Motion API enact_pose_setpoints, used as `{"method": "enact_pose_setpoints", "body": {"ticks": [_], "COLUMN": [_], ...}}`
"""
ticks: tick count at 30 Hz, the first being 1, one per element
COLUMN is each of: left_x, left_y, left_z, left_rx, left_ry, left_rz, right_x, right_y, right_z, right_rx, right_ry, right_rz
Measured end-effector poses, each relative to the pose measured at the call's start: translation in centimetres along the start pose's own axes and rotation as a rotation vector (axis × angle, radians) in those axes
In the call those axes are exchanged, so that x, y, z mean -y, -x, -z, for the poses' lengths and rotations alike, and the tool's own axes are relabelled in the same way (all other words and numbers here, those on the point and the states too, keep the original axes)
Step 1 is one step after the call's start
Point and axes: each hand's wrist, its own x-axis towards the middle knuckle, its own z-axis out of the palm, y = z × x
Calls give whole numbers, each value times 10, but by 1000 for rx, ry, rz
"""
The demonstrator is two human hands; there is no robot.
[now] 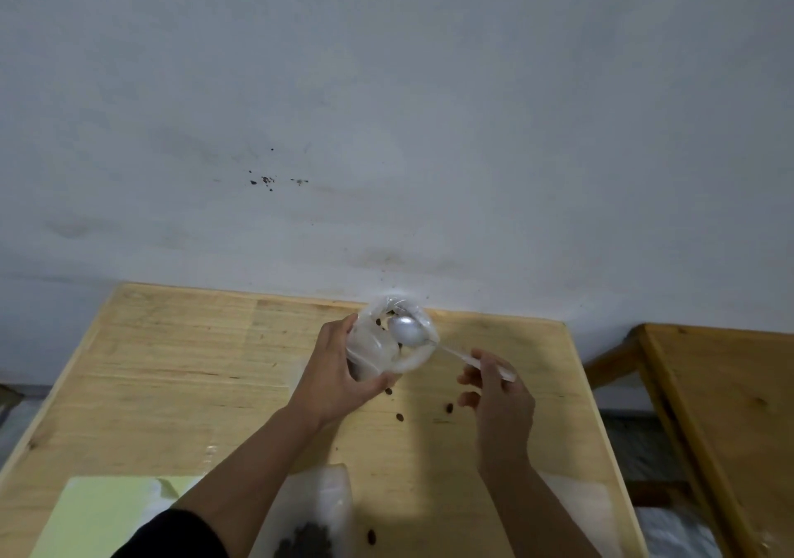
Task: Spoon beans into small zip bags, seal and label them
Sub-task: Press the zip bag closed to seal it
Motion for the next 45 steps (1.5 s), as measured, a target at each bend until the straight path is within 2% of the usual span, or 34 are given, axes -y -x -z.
{"method": "enact_pose_setpoints", "body": {"ticks": [2, 6, 13, 20, 29, 32, 36, 39, 42, 45], "left_x": [-2, -3, -10, -26, -61, -71, -84, -96, -107, -113], "left_y": [3, 13, 26, 34, 52, 57, 66, 72, 80, 87], "left_z": [4, 7, 6, -4, -30, -36, -38, -37, -29, -13], "left_rx": [-6, -11, -20, -93, -124, -136, -145, -148, -160, -165], "left_ry": [8, 21, -10, -8, 24, 49, 23, 21, 27, 26], "left_rz": [-7, -22, -70, -58, -59, -56, -99, -137, -198, -258], "right_x": [-5, -28, -63, -72, -73, -53, -4, 32, 54, 73], "right_y": [2, 3, -21, -35, -46, -45, -26, -6, 0, 8], "right_z": [10, 31, 52, 60, 84, 77, 55, 43, 35, 31], "right_rx": [-42, -63, -151, -110, 46, 53, 251, 475, 587, 610], "right_ry": [-8, 176, 365, 559, 774, 741, 538, 288, 347, 457], "right_rz": [-25, -45, -232, -188, -7, 91, 278, 226, 175, 240]}}
